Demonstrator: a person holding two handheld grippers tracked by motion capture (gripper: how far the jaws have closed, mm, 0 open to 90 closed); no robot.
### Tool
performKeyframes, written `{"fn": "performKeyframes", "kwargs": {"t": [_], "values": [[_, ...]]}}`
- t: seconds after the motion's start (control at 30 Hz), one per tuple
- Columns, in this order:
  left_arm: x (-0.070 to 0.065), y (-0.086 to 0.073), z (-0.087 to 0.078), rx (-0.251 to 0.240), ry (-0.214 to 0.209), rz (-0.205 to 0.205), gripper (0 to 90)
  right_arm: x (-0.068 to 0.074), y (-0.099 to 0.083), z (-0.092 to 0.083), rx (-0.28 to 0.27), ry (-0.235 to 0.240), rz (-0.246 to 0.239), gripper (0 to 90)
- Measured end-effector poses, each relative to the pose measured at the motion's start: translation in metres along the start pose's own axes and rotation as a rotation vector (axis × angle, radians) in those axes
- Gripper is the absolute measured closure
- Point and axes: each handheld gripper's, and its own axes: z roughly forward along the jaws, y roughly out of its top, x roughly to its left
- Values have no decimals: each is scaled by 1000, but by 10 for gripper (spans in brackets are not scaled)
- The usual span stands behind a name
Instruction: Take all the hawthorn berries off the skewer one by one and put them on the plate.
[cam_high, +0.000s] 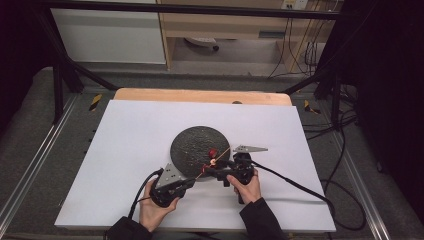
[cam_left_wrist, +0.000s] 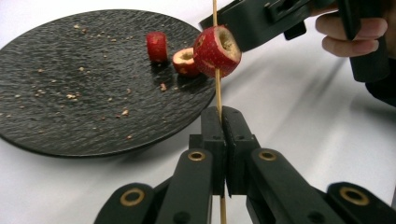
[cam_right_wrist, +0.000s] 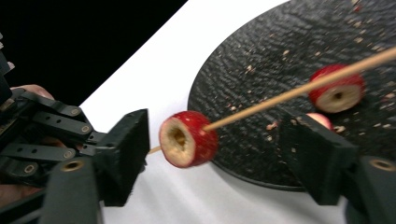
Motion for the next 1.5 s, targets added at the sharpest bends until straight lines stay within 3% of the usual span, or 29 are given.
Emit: {"fn": "performKeyframes", "kwargs": {"t": [0.37,0.63,0.97,1.5], "values": [[-6,1,4,4,-10,11,880,-1,-4,4,44,60,20,556],[-5,1,0,-15,-13,9,880,-1,1,1,40,94,40,606],[0,0,-7,-24,-5,5,881,-7,14,-6,-1,58,45,610],[7,-3,-18,-41,-1,-4,881,-26,56,-33,-109,-43,62,611]]}}
